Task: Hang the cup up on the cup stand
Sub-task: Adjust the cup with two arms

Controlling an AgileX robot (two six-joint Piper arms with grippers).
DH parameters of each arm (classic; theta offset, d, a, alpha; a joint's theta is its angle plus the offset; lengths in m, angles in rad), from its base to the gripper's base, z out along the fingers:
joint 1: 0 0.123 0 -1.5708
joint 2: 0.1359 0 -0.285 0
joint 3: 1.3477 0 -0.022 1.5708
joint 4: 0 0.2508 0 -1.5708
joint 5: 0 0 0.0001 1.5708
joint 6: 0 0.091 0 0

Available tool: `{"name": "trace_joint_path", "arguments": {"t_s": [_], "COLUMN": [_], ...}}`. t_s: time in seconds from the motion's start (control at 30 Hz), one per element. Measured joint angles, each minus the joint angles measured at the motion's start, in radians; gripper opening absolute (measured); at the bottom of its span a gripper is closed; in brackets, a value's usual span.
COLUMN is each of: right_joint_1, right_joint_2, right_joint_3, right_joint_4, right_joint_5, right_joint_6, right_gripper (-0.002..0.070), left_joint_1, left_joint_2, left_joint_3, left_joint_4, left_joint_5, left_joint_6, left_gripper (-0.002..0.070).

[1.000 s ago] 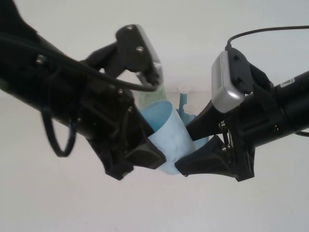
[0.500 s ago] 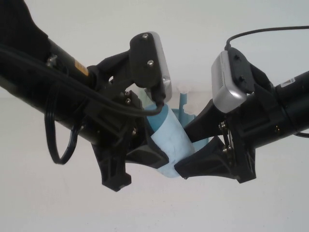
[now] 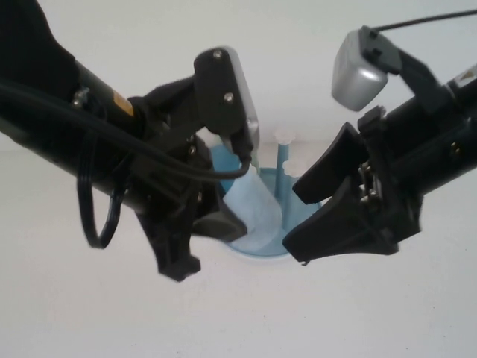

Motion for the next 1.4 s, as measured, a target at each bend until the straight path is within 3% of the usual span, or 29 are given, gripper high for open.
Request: {"name": "trace_joint_path", "arguments": {"t_s": [0.13, 0.4, 0.77, 1.03, 1.27, 1.4], "right_joint_1": [-0.007, -0.115, -0.137, -0.137, -0.158, -0.160], "right_joint_2": [0.000, -0.021, -0.129, -0.164, -0.207, -0.305], "right_joint_3": [-0.052, -0.057, -0.057, -0.057, -0.010, 0.176], "right_joint_4": [-0.035, -0.054, -0.054, -0.030, -0.028, -0.001], "right_joint_5": [0.048, 0.024, -0.186, -0.509, -0.747, -0.862], "right_joint_6": [0.083, 0.511, 0.856, 1.123, 1.110, 1.082], "right_gripper": [0.0692, 0.0692, 0.0693, 0.0693, 0.0693, 0.0693], "left_joint_1": [0.000, 0.000, 0.000, 0.000, 0.000, 0.000], "left_joint_2": [0.000, -0.036, -0.302, -0.414, -0.418, -0.418], "left_joint_3": [0.000, 0.035, 0.435, 0.617, 0.622, 0.622], "left_joint_4": [-0.005, -0.012, 0.023, -0.028, -0.060, -0.106], "left_joint_5": [-0.058, -0.124, -0.587, -0.795, -0.812, -0.833], "left_joint_6": [-0.007, -0.007, -0.062, -0.092, -0.090, -0.067], "left_gripper": [0.0011, 0.0011, 0.0011, 0.0011, 0.0011, 0.0011]}}
